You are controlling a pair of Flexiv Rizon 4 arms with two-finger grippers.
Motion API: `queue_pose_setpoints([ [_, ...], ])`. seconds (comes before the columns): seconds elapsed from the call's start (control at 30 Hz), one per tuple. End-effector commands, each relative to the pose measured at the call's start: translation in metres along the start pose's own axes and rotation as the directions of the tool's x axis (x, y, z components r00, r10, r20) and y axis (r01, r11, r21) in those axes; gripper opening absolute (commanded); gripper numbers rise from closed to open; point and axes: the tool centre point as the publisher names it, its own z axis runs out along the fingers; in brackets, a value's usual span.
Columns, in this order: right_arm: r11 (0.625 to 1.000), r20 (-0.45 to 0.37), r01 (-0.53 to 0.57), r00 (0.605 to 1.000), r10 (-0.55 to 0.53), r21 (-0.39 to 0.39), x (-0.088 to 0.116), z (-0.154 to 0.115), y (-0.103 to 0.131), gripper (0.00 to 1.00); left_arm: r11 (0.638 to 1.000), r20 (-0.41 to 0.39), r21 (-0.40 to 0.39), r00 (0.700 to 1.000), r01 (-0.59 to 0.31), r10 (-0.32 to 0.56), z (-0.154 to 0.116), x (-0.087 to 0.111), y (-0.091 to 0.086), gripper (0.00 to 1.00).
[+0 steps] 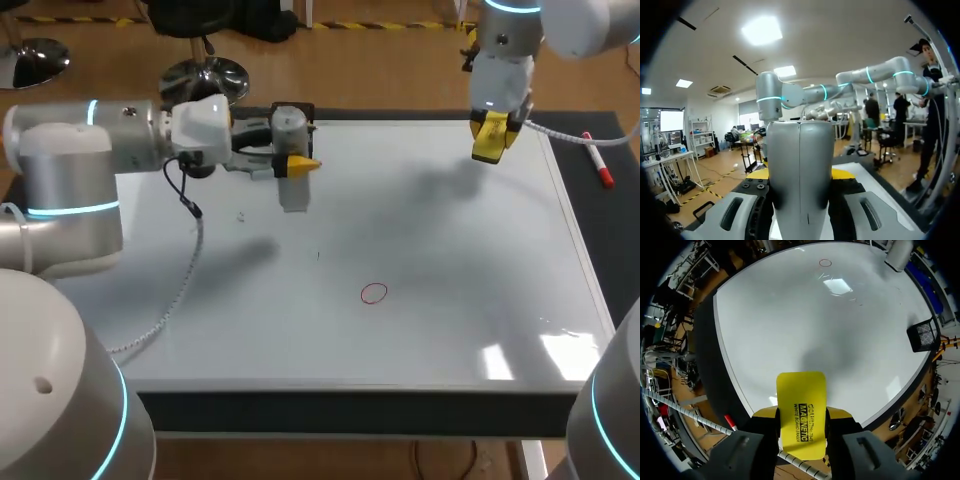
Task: Pick up the inspection probe, press it on each red-marked spot on the whiteboard one by one, put down the probe, pick up the eraser, and wipe off all the red marks.
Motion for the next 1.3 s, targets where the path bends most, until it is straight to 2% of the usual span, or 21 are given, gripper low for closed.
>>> queue_pose_setpoints([
  [0.03, 1.0, -0.003, 0.002, 1.0, -0.002, 0.001, 0.001, -0.001, 0.0, 0.0, 1.0, -0.053, 0.006, 0.998, 0.015, -0.015, 0.013, 0.006, 0.004, 0.0],
  [0.3, 1.0, -0.003, 0.002, 1.0, -0.002, 0.001, 0.001, -0.001, 0.0, 0.0, 0.998, -0.163, 0.009, 0.985, 0.056, -0.054, 0.042, 0.036, 0.012, 0.0],
  [0.57, 1.0, -0.003, 0.002, 1.0, -0.002, 0.001, 0.001, -0.001, 0.0, 0.0, 0.995, -0.248, 0.003, 0.964, 0.096, -0.092, 0.066, 0.056, 0.023, 0.0],
  [1.07, 1.0, -0.003, 0.002, 1.0, -0.002, 0.001, 0.001, -0.001, 0.0, 0.0, 0.99, -0.333, 0.019, 0.934, 0.141, -0.126, 0.094, 0.088, 0.033, 0.0],
  [1.3, 1.0, -0.003, 0.002, 1.0, -0.002, 0.001, 0.001, -0.001, 0.0, 0.0, 0.985, -0.391, 0.01, 0.907, 0.174, -0.157, 0.108, 0.107, 0.038, 0.0],
])
